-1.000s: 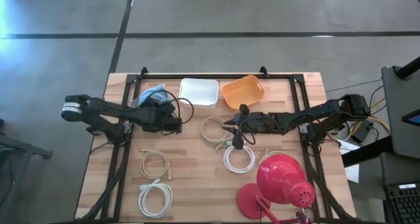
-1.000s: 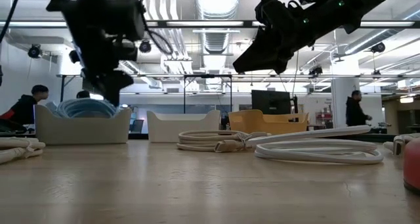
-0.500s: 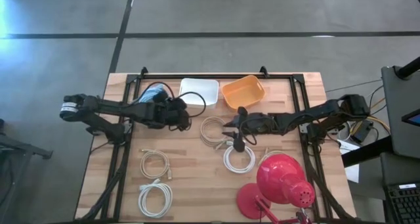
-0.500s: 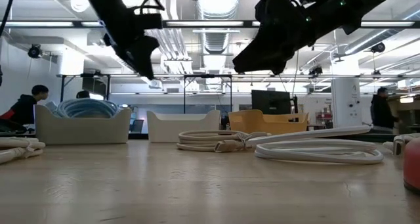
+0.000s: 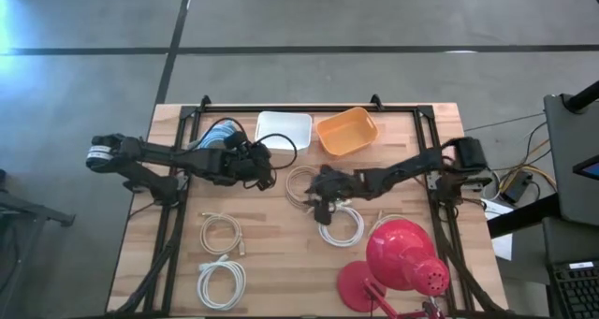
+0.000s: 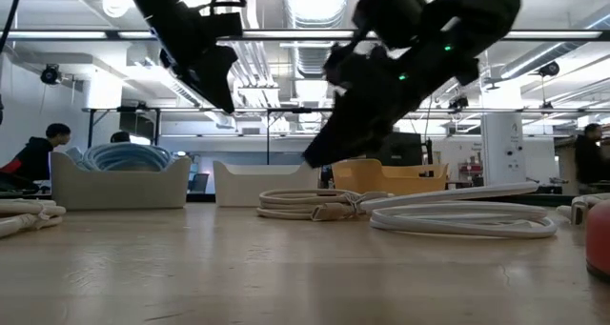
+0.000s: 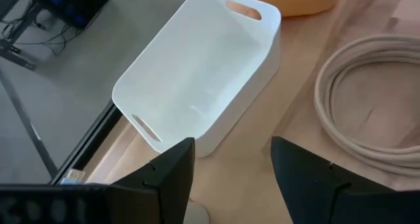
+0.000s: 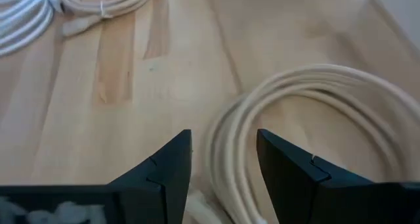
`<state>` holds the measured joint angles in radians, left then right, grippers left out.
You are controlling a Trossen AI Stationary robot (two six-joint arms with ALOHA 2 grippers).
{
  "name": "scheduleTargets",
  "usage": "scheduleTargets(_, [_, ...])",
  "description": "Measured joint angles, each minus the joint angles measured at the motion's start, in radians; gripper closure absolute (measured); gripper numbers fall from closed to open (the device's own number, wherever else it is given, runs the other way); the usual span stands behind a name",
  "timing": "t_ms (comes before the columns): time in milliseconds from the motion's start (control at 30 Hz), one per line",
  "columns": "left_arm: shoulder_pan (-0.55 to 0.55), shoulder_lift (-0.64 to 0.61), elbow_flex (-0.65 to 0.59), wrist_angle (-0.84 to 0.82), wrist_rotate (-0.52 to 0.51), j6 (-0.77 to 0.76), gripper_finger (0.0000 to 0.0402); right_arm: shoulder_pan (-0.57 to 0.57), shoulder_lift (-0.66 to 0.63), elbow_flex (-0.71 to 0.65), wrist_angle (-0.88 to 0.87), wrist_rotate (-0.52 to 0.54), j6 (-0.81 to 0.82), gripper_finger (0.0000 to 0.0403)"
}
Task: Pick & Place USB Port
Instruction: Put the top brown USB cable into the white bin
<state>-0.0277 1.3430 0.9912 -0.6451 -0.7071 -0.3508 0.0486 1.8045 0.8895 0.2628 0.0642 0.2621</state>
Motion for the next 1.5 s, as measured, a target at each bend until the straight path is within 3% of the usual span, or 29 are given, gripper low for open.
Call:
scheduleTargets(467, [-0.007,0.002,-0.050,0.000,0.007,-0.022,0.0188,0.002,0.286,0.372,-0.404,0.004,0.018,0.0237])
scheduleTargets(633, [-0.008,0.002,-0.050,0.003,0.006,-0.022,0.0188,0.005,0.320,0.440,-0.480,0.047,0.015,0.0273])
scheduleTargets(900, [-0.008,0.002,-0.050,0.003,0.005,-0.024,0.0188,0.004,0.293,0.467,-0.528,0.042,-0.003,0.0370])
scheduleTargets(1167, [-0.010,0.000,-0.050,-0.002,-0.005,-0.020,0.0188,0.006,0.187,0.476,-0.572,0.012,-0.006,0.0366])
scheduleTargets(1500, [-0.055,-0.054,0.020,-0.017,-0.017,-0.015,0.0188,0.002,0.023,0.475,-0.571,0.254,-0.136,0.0365])
